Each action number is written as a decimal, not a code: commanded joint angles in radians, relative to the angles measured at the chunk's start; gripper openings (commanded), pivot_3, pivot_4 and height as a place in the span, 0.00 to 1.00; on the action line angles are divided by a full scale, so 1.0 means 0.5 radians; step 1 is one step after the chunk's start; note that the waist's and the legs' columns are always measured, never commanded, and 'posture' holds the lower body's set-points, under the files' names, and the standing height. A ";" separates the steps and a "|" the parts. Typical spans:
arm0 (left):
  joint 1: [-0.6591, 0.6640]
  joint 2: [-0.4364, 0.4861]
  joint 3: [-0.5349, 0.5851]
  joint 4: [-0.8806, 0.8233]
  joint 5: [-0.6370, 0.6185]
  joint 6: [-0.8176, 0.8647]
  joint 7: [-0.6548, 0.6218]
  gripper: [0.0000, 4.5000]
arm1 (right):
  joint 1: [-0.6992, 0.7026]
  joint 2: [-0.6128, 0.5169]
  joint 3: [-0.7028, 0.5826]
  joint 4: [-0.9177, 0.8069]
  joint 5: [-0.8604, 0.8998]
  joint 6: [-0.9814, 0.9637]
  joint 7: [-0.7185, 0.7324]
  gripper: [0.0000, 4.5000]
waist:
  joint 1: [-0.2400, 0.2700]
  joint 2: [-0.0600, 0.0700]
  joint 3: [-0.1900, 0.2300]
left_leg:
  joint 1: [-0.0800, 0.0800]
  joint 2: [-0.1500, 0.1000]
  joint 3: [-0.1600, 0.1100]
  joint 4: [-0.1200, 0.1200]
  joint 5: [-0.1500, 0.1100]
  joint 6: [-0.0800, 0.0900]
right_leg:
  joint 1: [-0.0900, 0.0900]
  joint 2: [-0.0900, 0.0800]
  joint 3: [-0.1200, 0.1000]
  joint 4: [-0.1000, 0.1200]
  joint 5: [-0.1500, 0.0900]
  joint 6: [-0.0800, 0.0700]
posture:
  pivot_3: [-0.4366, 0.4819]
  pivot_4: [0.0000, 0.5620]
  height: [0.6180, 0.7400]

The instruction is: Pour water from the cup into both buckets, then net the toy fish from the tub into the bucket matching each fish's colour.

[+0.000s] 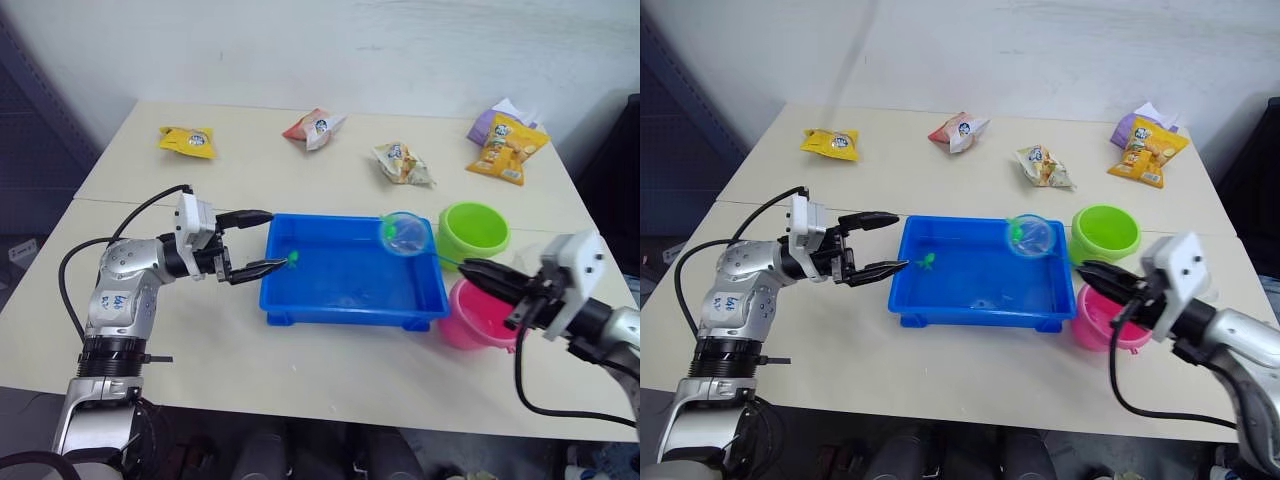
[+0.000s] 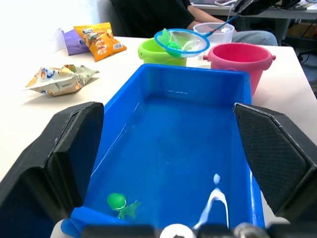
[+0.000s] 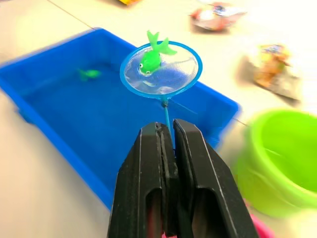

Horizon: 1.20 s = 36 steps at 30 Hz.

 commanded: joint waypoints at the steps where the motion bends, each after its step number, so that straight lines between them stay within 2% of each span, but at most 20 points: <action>1: -0.039 -0.039 0.000 -0.103 -0.069 0.037 0.030 1.00 | -0.008 -0.083 -0.119 0.134 -0.088 -0.182 0.032 0.00 | -0.001 0.000 0.000 | 0.000 -0.001 0.000 0.000 0.000 0.000 | 0.000 0.000 0.000 0.000 0.000 0.000 | 0.48 0.27 1.00; 7: -0.090 -0.077 -0.044 -0.157 -0.044 0.116 0.102 1.00 | -0.127 -0.155 -0.061 0.518 -0.430 -0.664 -0.056 0.00 | -0.002 0.000 0.000 | 0.001 0.000 0.001 0.002 0.001 -0.001 | 0.000 0.001 0.001 -0.001 0.000 0.000 | 0.48 0.27 1.00; 13: -0.072 -0.095 -0.035 -0.179 -0.076 0.104 0.111 1.00 | -0.147 -0.302 0.123 0.867 -1.008 -1.412 -0.201 0.00 | -0.003 0.000 0.000 | 0.002 0.000 0.002 0.003 0.002 -0.002 | 0.000 0.002 0.001 0.001 0.000 0.000 | 0.48 0.27 1.00; 19: -0.052 -0.099 -0.023 -0.198 -0.093 0.102 0.114 1.00 | -0.207 -0.477 0.250 1.227 -1.535 -2.140 -0.545 0.00 | -0.004 0.000 0.000 | 0.002 0.000 0.003 0.005 0.003 -0.004 | -0.001 0.003 0.002 0.000 0.000 0.000 | 0.48 0.27 1.00; 22: -0.051 -0.104 -0.021 -0.203 -0.096 0.103 0.118 1.00 | -0.221 -0.525 0.280 1.364 -1.684 -2.346 -0.713 0.00 | -0.003 0.000 0.000 | 0.002 0.000 0.003 0.005 0.003 -0.004 | 0.000 0.003 0.002 0.000 0.000 0.000 | 0.48 0.27 1.00; 26: -0.053 -0.120 -0.027 -0.199 -0.096 0.097 0.124 1.00 | -0.211 -0.692 0.346 1.524 -2.182 -2.741 -1.133 0.00 | -0.006 0.000 0.000 | 0.002 0.000 0.004 0.006 0.003 -0.005 | 0.000 0.003 0.003 0.000 0.000 0.000 | 0.48 0.27 1.00; 28: -0.054 -0.129 -0.027 -0.195 -0.098 0.099 0.131 1.00 | -0.206 -0.742 0.381 1.574 -2.362 -2.794 -1.309 0.00 | -0.006 0.001 0.000 | 0.002 0.000 0.004 0.006 0.004 -0.005 | 0.000 0.003 0.003 0.000 0.000 0.000 | 0.48 0.27 1.00; 33: -0.017 -0.136 -0.052 -0.200 -0.091 0.108 0.114 1.00 | -0.242 -0.778 0.459 1.745 -2.518 -2.936 -1.671 0.00 | -0.008 0.001 0.000 | 0.003 0.000 0.005 0.006 0.005 -0.007 | 0.000 0.003 0.004 0.000 0.000 0.000 | 0.48 0.27 1.00; 36: -0.008 -0.120 -0.028 -0.191 -0.084 0.095 0.128 1.00 | -0.303 -0.726 0.483 1.744 -2.201 -2.956 -1.577 0.00 | -0.013 0.001 0.000 | 0.003 0.000 0.006 0.006 0.005 -0.008 | -0.001 0.004 0.004 0.001 0.000 -0.001 | 0.48 0.27 1.00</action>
